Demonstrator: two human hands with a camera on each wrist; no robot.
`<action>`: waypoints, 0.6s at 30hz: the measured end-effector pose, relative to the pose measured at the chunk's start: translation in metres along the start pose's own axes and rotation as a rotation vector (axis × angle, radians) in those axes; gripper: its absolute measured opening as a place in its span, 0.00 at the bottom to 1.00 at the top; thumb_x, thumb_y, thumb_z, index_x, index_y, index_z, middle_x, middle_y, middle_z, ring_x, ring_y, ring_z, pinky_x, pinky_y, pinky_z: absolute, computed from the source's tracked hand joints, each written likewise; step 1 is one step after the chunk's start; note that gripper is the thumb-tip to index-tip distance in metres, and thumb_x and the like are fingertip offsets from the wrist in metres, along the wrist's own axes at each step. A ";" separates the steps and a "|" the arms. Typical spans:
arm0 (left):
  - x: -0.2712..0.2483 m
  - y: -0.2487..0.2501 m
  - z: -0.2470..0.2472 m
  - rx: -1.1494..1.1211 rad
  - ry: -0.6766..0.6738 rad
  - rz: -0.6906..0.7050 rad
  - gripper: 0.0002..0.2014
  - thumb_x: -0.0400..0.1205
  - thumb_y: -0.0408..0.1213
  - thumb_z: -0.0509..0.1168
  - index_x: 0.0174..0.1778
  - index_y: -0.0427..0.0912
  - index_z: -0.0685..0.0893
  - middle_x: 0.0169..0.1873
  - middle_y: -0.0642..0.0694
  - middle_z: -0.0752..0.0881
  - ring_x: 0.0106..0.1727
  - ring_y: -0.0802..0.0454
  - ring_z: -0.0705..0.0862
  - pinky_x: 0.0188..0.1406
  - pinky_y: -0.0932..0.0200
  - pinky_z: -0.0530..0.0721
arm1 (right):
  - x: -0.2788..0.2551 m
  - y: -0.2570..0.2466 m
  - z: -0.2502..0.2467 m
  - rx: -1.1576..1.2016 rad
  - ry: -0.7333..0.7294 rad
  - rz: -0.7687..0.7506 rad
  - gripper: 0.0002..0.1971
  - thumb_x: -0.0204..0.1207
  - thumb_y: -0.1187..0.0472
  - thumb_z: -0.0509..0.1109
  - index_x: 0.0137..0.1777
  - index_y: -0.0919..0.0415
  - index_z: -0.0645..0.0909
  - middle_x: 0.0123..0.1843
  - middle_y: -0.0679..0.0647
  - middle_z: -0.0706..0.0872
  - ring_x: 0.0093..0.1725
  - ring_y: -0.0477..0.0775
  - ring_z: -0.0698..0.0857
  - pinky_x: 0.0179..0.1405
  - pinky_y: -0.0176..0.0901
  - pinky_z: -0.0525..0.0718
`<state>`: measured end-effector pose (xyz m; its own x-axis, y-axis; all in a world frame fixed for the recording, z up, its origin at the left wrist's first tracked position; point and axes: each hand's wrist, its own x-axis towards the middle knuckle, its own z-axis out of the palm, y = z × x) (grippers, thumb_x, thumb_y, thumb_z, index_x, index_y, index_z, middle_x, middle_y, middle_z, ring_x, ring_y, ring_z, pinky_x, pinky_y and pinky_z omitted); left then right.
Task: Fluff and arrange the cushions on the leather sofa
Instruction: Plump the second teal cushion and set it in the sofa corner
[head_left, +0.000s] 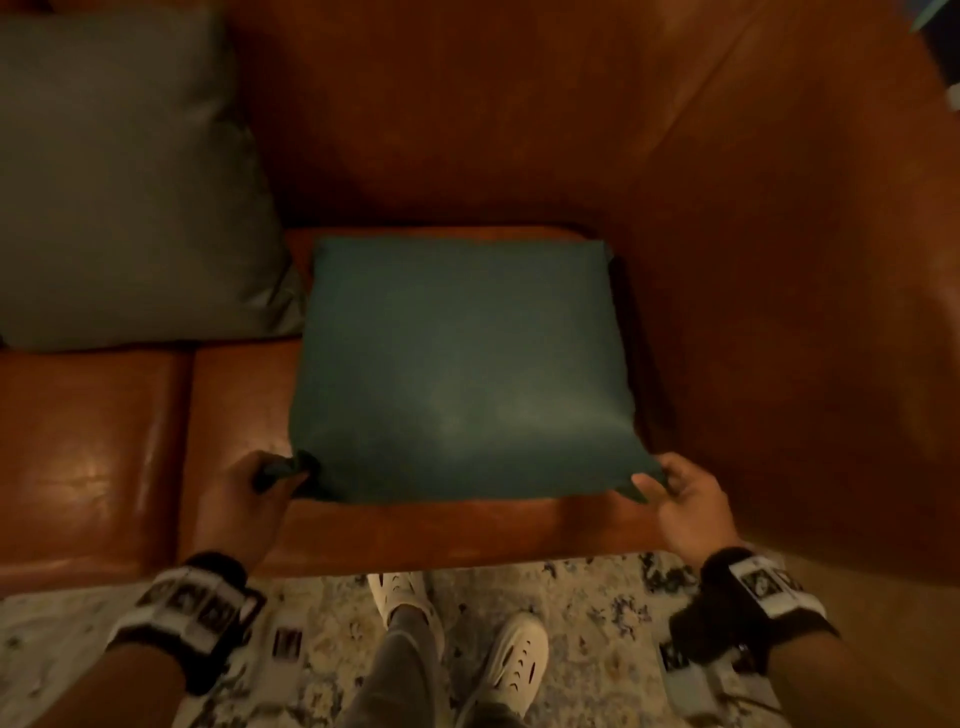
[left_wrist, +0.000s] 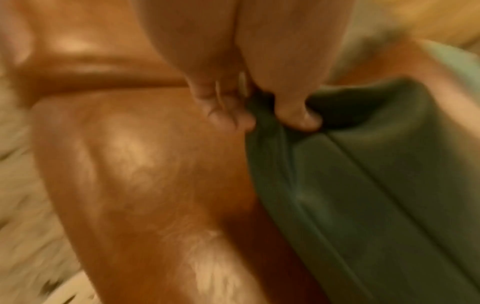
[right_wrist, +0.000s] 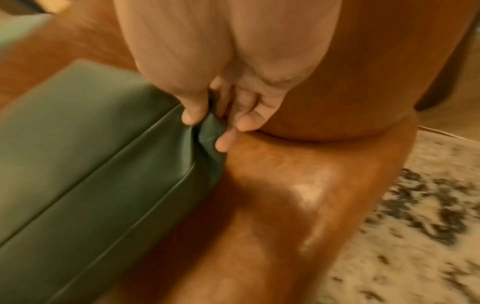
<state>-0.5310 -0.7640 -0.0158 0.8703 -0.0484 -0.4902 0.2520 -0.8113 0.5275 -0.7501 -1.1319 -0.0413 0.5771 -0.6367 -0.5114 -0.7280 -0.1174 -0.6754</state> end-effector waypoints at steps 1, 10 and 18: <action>-0.008 0.001 -0.012 0.042 0.037 0.029 0.04 0.80 0.36 0.69 0.42 0.41 0.81 0.29 0.46 0.81 0.34 0.45 0.81 0.30 0.56 0.73 | -0.010 -0.008 -0.008 -0.004 0.015 -0.019 0.07 0.80 0.66 0.72 0.49 0.52 0.84 0.45 0.46 0.91 0.52 0.56 0.90 0.59 0.58 0.85; 0.095 0.194 -0.134 0.233 0.374 0.477 0.22 0.85 0.48 0.63 0.45 0.26 0.84 0.46 0.20 0.85 0.51 0.24 0.84 0.50 0.39 0.79 | 0.090 -0.235 -0.104 -0.155 0.326 -0.380 0.12 0.73 0.45 0.67 0.52 0.47 0.86 0.47 0.56 0.92 0.45 0.63 0.91 0.55 0.66 0.86; 0.216 0.257 -0.142 -0.343 0.075 0.147 0.21 0.87 0.52 0.58 0.57 0.35 0.81 0.46 0.39 0.84 0.30 0.57 0.84 0.21 0.67 0.84 | 0.193 -0.310 -0.102 0.160 0.383 -0.145 0.13 0.76 0.38 0.69 0.49 0.46 0.79 0.55 0.56 0.90 0.42 0.53 0.88 0.38 0.49 0.85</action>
<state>-0.2181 -0.8998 0.1126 0.9330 -0.0962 -0.3467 0.2386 -0.5558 0.7963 -0.4504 -1.2957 0.1234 0.4681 -0.8627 -0.1916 -0.5661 -0.1263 -0.8146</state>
